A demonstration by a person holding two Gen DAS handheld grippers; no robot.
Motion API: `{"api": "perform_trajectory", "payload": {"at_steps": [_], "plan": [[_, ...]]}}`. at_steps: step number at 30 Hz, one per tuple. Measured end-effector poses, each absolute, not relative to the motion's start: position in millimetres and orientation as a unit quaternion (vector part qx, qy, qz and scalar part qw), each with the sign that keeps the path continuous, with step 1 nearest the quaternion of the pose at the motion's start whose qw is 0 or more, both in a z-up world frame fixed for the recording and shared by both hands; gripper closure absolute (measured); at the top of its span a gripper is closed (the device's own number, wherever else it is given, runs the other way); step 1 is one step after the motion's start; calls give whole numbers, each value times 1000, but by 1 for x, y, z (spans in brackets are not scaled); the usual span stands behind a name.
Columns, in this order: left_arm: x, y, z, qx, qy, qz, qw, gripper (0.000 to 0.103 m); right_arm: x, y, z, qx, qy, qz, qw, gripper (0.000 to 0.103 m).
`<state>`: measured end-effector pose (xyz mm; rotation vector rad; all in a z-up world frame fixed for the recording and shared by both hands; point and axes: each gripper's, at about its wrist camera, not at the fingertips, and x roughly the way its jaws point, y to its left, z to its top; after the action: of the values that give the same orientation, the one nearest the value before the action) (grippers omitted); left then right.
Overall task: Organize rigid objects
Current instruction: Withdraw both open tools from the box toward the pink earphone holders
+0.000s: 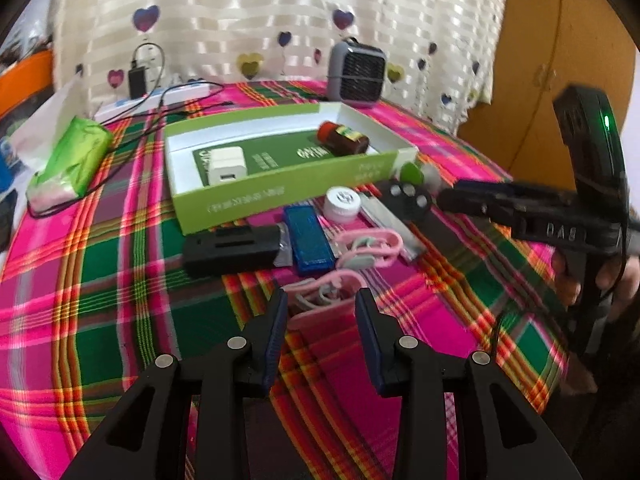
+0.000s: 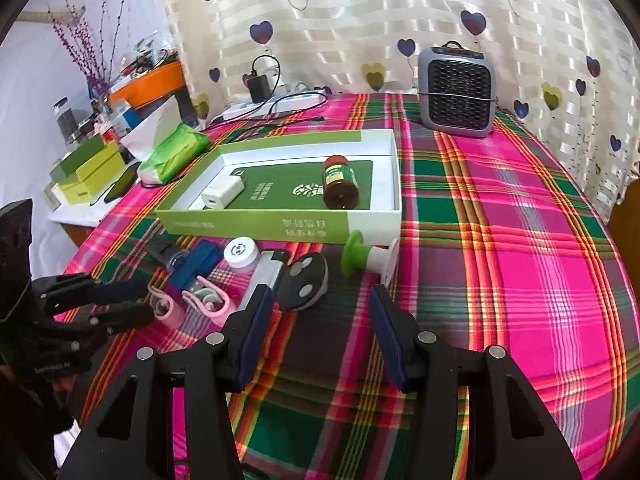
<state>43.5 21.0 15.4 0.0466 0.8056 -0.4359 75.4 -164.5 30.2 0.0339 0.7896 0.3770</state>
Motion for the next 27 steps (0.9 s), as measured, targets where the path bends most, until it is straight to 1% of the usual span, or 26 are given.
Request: {"api": "perform_trajectory", "payload": {"at_steps": [6,18,27], "plan": [[40,15,15,54,388,-215,894,69,75,-162,29,15,385,187,904,52],[52,24,27,21,375,-247,893,69,76,-152,26,3,392,199,898,52],[69,27,22,9,400,-275,875,69,74,-146,24,-4,395,202,896,52]]}}
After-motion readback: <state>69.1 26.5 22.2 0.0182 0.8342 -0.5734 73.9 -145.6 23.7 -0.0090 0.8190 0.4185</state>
